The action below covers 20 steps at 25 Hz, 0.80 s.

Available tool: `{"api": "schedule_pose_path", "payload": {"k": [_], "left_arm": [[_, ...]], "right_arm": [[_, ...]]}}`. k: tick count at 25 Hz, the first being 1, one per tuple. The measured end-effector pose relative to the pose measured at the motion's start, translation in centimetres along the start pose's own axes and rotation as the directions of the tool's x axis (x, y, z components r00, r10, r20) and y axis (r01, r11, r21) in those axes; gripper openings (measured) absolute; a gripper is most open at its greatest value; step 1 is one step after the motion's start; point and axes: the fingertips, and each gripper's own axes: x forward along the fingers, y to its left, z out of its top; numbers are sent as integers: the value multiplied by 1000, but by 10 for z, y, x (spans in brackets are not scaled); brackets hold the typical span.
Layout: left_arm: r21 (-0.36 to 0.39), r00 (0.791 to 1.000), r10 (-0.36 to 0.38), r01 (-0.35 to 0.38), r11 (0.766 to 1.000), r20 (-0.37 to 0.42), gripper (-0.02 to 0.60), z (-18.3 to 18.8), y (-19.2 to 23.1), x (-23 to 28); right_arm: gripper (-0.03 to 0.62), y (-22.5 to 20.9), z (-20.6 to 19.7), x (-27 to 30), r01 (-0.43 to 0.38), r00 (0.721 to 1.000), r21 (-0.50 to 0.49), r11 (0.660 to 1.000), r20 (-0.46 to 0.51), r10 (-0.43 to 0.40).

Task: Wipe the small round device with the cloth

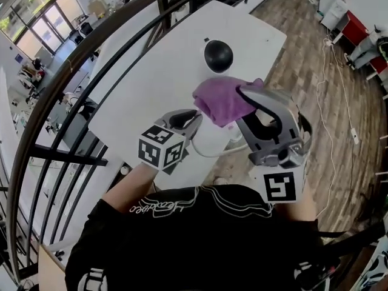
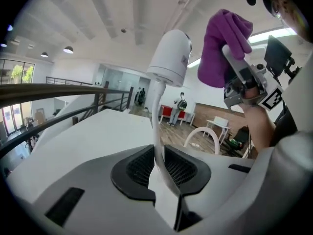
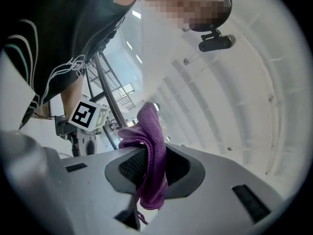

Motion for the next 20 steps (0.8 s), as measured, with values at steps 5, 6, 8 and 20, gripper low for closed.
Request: {"api": "schedule_pose_path", "payload": {"k": [5, 6, 8, 20], "left_arm": [[20, 998, -59, 59, 998, -12, 64, -6, 2, -7], [18, 997, -75, 75, 997, -13, 64, -6, 2, -7], [8, 994, -104, 104, 995, -14, 64, -6, 3, -7], [49, 984, -176, 177, 983, -19, 71, -8, 0, -8]], "right_arm": [[67, 0, 23, 20, 84, 996, -80, 993, -34, -87], [67, 2, 23, 24, 90, 994, -103, 991, -51, -95], [67, 8, 19, 32, 94, 991, -133, 987, -85, -106], [67, 42, -7, 48, 70, 976, -90, 993, -198, -87]]}}
